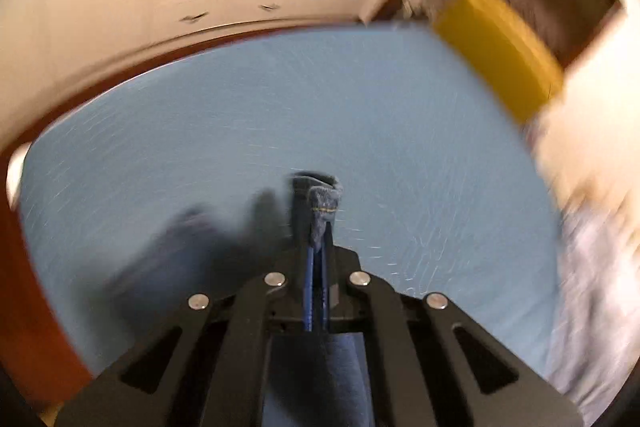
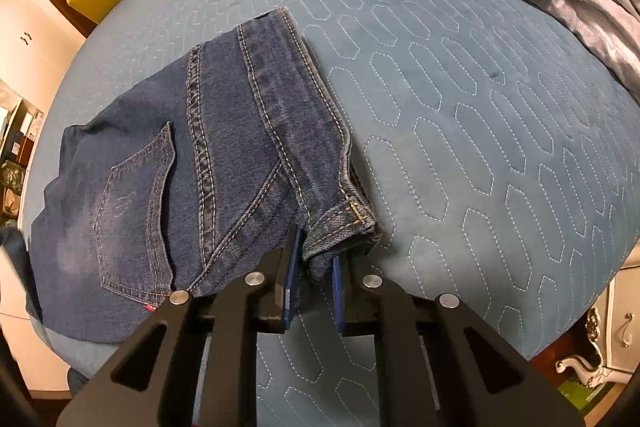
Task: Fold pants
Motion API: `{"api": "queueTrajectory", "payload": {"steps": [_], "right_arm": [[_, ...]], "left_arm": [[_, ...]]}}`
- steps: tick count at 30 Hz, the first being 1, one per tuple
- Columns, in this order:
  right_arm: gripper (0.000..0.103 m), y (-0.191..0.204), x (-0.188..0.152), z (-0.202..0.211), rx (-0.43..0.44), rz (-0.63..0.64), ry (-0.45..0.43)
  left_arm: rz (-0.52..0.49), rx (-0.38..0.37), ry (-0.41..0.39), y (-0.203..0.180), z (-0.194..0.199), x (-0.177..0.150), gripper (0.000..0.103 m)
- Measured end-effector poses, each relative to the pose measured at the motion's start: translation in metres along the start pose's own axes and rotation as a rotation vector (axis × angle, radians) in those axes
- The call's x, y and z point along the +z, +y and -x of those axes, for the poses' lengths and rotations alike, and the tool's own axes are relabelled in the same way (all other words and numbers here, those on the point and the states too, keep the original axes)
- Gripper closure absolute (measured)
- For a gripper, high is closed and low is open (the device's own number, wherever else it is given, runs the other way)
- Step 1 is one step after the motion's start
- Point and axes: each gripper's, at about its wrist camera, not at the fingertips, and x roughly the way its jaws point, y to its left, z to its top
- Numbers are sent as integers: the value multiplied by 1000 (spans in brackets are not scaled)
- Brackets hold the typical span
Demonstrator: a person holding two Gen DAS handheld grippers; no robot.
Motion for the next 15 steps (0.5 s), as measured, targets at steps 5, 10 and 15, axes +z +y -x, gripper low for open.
{"api": "queueTrajectory", "payload": {"steps": [5, 10, 15], "right_arm": [[96, -5, 3, 1, 19, -23, 8], [96, 4, 5, 3, -19, 10, -2], [96, 14, 6, 20, -42, 45, -33]], "left_arm": [[263, -155, 134, 139, -12, -38, 101], [328, -248, 145, 173, -31, -48, 100], [251, -232, 117, 160, -31, -33, 100]]}}
